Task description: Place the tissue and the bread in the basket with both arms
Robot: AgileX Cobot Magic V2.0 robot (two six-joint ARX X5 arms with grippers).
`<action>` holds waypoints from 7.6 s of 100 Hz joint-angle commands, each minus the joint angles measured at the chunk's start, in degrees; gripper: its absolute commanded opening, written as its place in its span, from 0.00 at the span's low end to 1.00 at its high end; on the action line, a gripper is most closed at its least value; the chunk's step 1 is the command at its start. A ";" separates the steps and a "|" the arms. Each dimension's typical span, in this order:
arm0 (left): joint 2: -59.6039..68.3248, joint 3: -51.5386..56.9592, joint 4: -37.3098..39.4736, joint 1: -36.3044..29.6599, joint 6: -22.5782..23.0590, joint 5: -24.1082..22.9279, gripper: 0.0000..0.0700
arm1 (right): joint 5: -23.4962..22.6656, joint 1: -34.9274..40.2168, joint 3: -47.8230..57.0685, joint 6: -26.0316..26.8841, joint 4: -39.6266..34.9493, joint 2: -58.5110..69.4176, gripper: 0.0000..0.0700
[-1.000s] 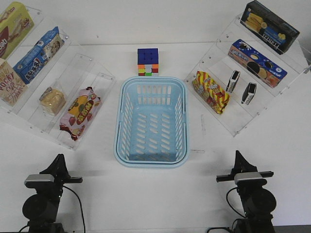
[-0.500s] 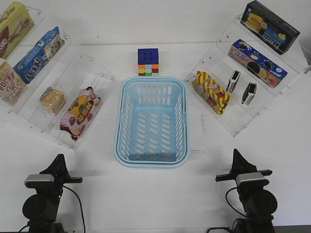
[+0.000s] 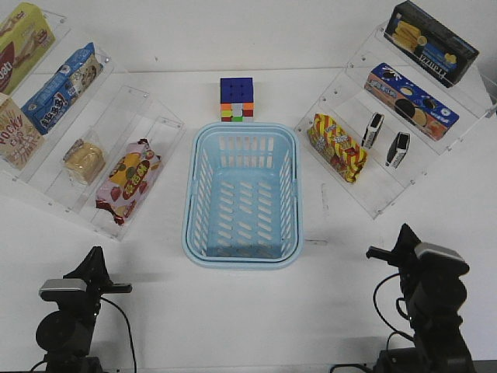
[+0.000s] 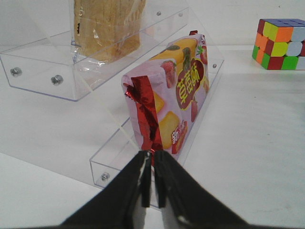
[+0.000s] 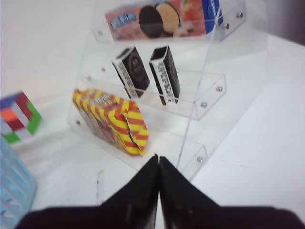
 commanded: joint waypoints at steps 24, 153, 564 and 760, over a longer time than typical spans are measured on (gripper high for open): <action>-0.11 -1.16 0.87 0.02 -0.50 -0.02 0.00 | 1.57 -1.09 19.04 -10.19 1.16 28.85 0.69; -0.11 -1.16 0.90 0.02 -0.50 -0.02 0.00 | -27.80 -1.66 41.66 -9.57 1.57 44.30 0.00; 53.51 74.79 -29.92 -17.88 -0.33 -3.58 0.00 | -7.52 17.40 1.46 -10.95 20.31 7.74 0.00; -0.11 -1.16 3.21 -0.42 -0.94 -2.54 0.00 | -7.54 17.38 1.49 -10.95 22.45 7.72 0.00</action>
